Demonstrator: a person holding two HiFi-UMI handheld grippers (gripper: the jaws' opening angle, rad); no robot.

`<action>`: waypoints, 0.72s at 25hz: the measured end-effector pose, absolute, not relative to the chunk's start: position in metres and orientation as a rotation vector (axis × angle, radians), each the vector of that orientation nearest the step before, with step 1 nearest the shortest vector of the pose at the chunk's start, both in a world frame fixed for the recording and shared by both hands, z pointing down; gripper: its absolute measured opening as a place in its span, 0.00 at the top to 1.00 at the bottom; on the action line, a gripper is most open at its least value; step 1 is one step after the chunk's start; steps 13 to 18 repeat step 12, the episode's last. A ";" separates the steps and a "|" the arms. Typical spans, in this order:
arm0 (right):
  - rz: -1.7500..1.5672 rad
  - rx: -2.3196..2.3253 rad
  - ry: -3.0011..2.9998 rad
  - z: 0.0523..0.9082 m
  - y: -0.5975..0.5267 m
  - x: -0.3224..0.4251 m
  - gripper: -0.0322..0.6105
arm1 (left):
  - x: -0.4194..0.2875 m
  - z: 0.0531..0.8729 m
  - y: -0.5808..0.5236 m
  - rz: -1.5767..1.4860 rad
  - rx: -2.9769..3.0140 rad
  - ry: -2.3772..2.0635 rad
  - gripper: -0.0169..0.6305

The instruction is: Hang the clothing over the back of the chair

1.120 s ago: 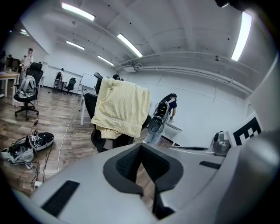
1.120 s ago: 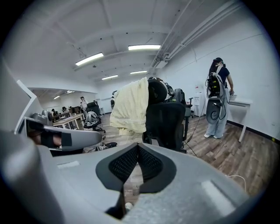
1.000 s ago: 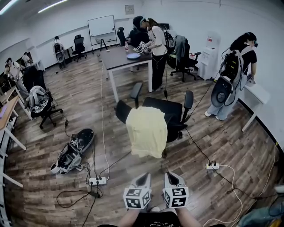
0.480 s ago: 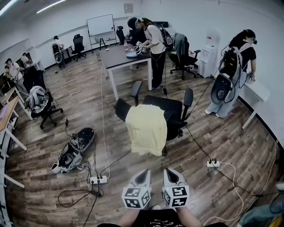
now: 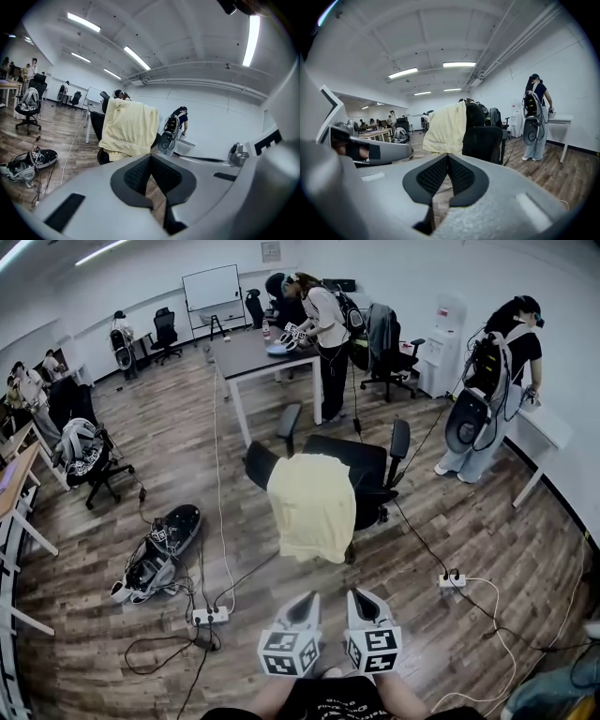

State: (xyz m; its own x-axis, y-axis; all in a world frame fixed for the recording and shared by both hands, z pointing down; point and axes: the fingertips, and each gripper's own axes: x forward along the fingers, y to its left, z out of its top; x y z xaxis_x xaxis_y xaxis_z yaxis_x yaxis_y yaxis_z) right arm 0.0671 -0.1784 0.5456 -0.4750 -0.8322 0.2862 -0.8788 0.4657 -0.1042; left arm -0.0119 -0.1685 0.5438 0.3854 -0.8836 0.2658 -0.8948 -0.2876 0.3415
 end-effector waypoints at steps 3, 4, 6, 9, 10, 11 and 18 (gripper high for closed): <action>0.366 1.492 -2.509 0.550 -0.176 0.070 0.94 | -0.010 0.547 -0.167 0.040 2.216 -1.529 0.96; 0.375 1.495 -2.507 0.551 -0.175 0.071 0.94 | -0.010 0.547 -0.166 0.040 2.216 -1.529 0.96; 0.372 1.501 -2.499 0.553 -0.173 0.072 0.94 | -0.010 0.549 -0.165 0.042 2.217 -1.527 0.96; 0.354 1.504 -2.489 0.554 -0.171 0.071 0.94 | -0.011 0.550 -0.163 0.048 2.217 -1.525 0.96; 0.352 1.505 -2.486 0.555 -0.170 0.071 0.94 | -0.011 0.550 -0.163 0.049 2.217 -1.523 0.96; 0.351 1.506 -2.483 0.555 -0.170 0.071 0.94 | -0.011 0.551 -0.162 0.050 2.218 -1.522 0.96; 0.350 1.507 -2.480 0.556 -0.170 0.072 0.94 | -0.010 0.552 -0.162 0.051 2.219 -1.521 0.96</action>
